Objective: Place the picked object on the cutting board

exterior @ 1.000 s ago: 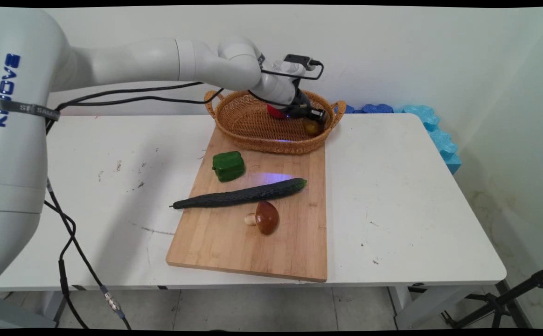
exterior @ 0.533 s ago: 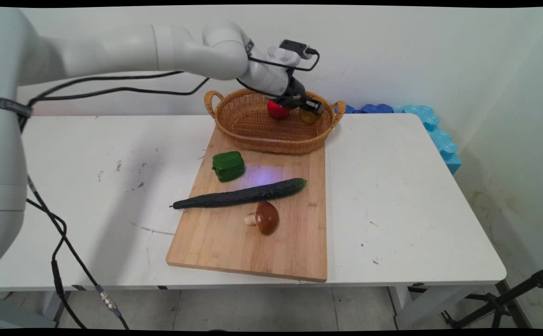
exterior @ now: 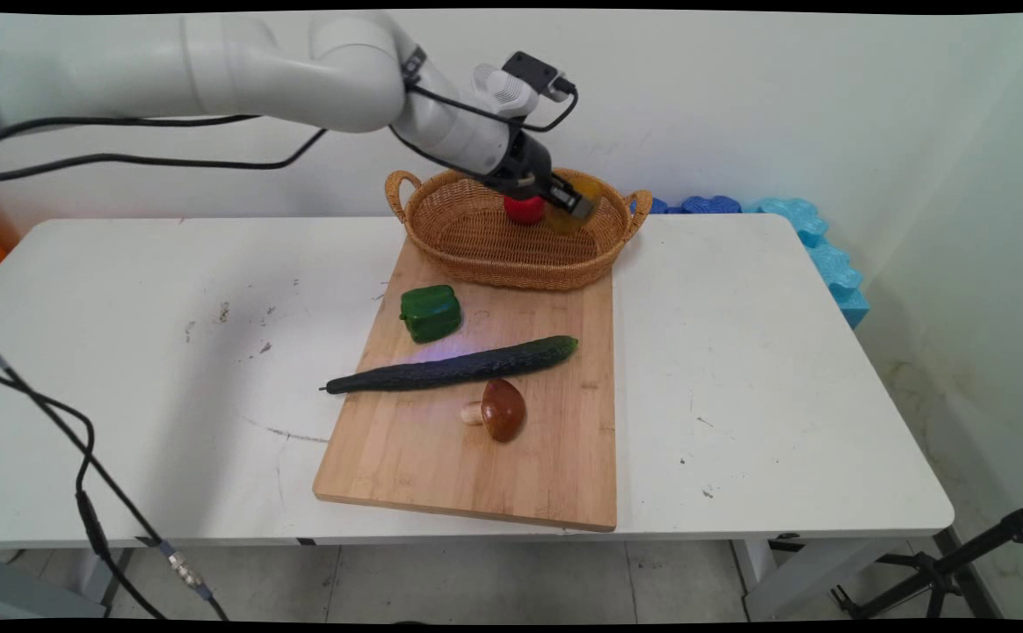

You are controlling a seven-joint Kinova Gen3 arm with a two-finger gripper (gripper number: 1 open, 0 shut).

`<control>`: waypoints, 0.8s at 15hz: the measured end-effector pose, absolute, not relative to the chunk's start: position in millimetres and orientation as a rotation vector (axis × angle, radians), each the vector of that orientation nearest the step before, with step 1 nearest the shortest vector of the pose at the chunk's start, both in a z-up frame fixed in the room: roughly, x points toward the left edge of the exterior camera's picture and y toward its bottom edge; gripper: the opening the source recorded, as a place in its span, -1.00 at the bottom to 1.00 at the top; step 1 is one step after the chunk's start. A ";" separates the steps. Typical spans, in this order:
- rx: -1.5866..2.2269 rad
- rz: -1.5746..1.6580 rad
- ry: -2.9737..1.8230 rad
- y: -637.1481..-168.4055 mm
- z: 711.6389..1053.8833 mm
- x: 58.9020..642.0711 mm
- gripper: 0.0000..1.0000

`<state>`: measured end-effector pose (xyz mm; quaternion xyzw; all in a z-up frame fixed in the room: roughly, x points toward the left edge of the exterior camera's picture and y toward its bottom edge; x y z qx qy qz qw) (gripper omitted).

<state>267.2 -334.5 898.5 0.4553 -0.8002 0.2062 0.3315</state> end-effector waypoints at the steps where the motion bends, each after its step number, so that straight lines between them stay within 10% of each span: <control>1: 1.157 0.536 -2.119 -322.8 900.9 268.9 -1.00; 12: 0.999 0.491 -2.290 -246.0 892.5 281.8 -1.00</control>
